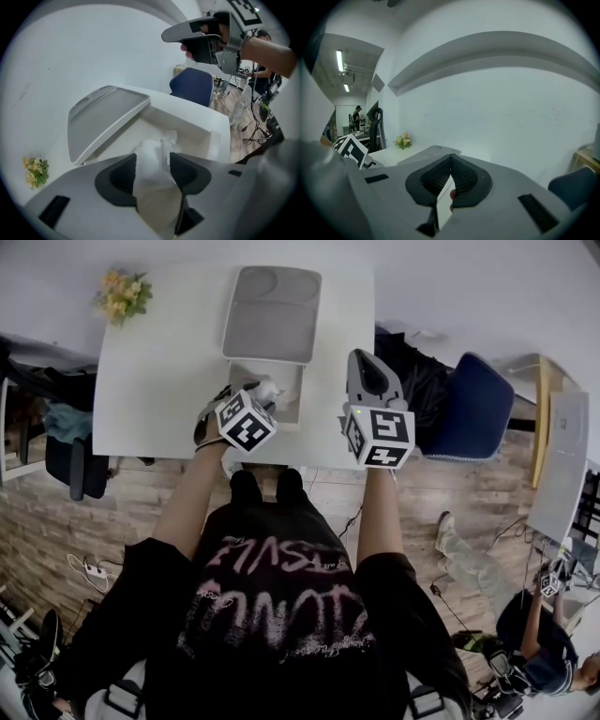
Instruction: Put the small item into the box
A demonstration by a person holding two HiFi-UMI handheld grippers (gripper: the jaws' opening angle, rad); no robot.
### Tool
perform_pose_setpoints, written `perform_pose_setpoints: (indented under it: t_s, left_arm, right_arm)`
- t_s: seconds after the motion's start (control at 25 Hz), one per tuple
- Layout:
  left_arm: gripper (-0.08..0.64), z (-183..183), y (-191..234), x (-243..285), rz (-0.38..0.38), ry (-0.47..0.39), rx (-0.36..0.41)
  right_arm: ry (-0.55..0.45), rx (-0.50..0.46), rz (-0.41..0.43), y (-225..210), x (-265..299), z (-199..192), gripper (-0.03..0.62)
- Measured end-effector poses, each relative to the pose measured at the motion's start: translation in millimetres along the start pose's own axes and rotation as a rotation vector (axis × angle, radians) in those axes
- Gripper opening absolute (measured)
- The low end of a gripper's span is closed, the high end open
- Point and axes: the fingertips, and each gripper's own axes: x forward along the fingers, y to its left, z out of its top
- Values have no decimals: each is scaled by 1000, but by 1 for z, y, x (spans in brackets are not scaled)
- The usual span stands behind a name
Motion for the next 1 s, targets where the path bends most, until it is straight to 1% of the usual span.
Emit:
perform_pose_setpoints:
  t_s: [0.24, 0.56, 0.68, 0.84, 1.0]
  left_arm:
    - [225, 3, 1, -9, 8, -24, -30]
    - [198, 7, 16, -35, 65, -112, -145]
    - [186, 5, 22, -46, 88, -136, -174]
    - [147, 5, 31, -60, 118, -185, -208]
    - [125, 10, 46, -79, 160, -258, -273]
  right_arm:
    - [-14, 3, 1, -1, -1, 5, 9]
    - [-48, 17, 24, 7, 0, 19, 9]
    - [-61, 25, 31, 12, 2, 28, 9]
    - [-69, 32, 40, 21, 4, 34, 9]
    - [-82, 46, 40, 25, 3, 41, 9]
